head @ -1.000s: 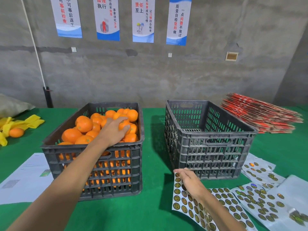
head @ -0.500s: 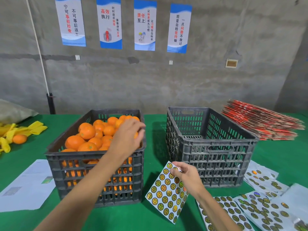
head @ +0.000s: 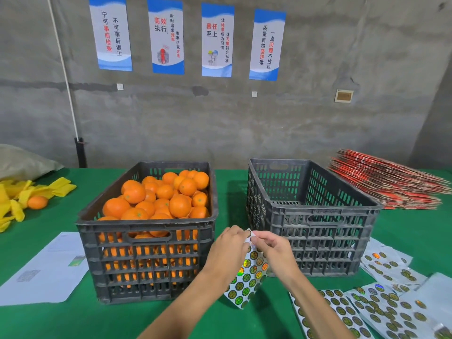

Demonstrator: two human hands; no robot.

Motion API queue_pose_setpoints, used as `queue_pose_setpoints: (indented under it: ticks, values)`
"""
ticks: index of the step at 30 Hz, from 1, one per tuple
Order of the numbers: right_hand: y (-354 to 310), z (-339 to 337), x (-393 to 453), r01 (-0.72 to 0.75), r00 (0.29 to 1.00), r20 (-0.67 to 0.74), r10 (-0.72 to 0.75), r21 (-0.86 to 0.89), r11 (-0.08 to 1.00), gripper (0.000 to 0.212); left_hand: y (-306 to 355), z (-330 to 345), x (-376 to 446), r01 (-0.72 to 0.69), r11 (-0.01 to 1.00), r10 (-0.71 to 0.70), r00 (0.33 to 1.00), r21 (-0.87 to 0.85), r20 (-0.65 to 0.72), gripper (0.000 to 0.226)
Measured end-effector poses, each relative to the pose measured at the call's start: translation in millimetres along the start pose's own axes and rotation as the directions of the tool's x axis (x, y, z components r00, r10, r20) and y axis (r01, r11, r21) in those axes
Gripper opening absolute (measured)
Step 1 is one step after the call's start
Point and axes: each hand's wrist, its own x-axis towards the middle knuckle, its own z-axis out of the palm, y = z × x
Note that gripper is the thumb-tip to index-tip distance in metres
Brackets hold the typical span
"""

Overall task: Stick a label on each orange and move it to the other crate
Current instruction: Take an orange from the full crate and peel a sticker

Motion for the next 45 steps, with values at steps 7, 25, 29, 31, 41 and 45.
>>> queue_pose_setpoints:
  ticks: [7, 25, 29, 31, 41, 45]
  values:
    - [-6.2, 1.8, -5.2, -0.021, 0.999, 0.027, 0.022, -0.063, 0.998, 0.024, -6.9, 6.4, -2.4, 0.083, 0.989, -0.085, 0.996, -0.121, -0.006, 0.028]
    - [-7.9, -12.7, -6.6, 0.056, 0.997, 0.071, -0.035, -0.314, 0.948, 0.017, -5.4, 13.2, 0.7, 0.172, 0.863, -0.18, 0.983, -0.476, 0.029, 0.02]
    - [-9.8, -29.9, -4.1, 0.077, 0.997, 0.037, -0.068, -0.485, 0.871, 0.019, -2.7, 8.7, 5.7, 0.226, 0.757, -0.283, 0.959, -0.613, 0.004, 0.015]
    - [-8.0, -44.2, -3.0, 0.027, 1.0, 0.007, -0.028, -0.546, 0.838, 0.021, -2.3, 4.8, 5.5, 0.231, 0.71, -0.311, 0.95, -0.666, -0.002, 0.014]
    - [64.8, -94.5, -18.0, -0.22, 0.967, -0.206, 0.152, -0.972, 0.082, 0.044, 11.4, -21.7, 2.1, 0.241, 0.473, -0.369, 0.927, -0.847, 0.057, 0.014]
    - [64.1, -82.5, -20.3, -0.199, 0.978, -0.198, 0.065, -0.98, 0.014, 0.035, 6.2, -24.7, 4.3, 0.235, 0.488, -0.388, 0.921, -0.841, 0.033, 0.013]
